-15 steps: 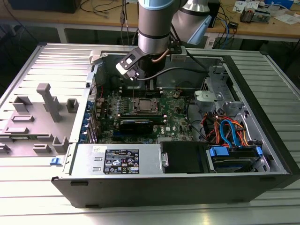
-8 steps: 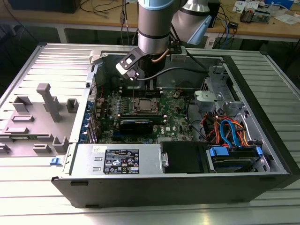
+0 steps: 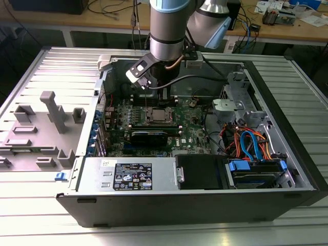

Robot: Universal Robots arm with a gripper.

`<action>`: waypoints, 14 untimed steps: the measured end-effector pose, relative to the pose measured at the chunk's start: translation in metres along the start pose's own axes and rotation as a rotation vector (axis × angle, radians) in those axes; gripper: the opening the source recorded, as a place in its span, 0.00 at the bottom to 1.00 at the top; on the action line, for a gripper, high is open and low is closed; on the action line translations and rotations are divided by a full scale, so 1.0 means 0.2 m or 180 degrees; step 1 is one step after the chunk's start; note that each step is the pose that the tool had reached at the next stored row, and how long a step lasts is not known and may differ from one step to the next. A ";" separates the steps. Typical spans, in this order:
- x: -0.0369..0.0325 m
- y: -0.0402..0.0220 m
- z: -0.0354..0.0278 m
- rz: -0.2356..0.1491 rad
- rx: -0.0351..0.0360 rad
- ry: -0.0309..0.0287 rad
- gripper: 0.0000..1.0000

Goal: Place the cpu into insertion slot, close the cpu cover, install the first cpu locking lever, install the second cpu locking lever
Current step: 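Close the cpu cover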

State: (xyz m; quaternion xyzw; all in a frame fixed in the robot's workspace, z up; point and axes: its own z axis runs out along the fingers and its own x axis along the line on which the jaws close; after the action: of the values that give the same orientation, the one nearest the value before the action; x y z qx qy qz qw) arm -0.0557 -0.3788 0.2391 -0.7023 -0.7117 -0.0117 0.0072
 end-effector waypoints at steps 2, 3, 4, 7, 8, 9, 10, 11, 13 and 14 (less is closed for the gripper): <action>-0.006 -0.022 0.013 -0.0013 0.0000 0.0004 0.11; -0.007 -0.030 0.019 -0.0019 0.0000 0.0005 0.11; -0.009 -0.042 0.029 -0.0029 0.0000 0.0006 0.11; -0.013 -0.068 0.054 -0.0060 0.0001 0.0008 0.11; -0.014 -0.081 0.061 -0.0068 0.0002 0.0007 0.11; -0.015 -0.096 0.069 -0.0076 0.0002 0.0008 0.11; -0.015 -0.105 0.073 -0.0079 0.0002 0.0008 0.11; -0.015 -0.125 0.084 -0.0086 0.0002 0.0008 0.11; -0.015 -0.146 0.097 -0.0091 0.0003 0.0008 0.11; -0.015 -0.152 0.106 -0.0092 0.0003 0.0008 0.11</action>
State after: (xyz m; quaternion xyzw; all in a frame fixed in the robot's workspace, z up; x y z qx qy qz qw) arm -0.0858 -0.3816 0.2177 -0.6919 -0.7218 -0.0123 0.0083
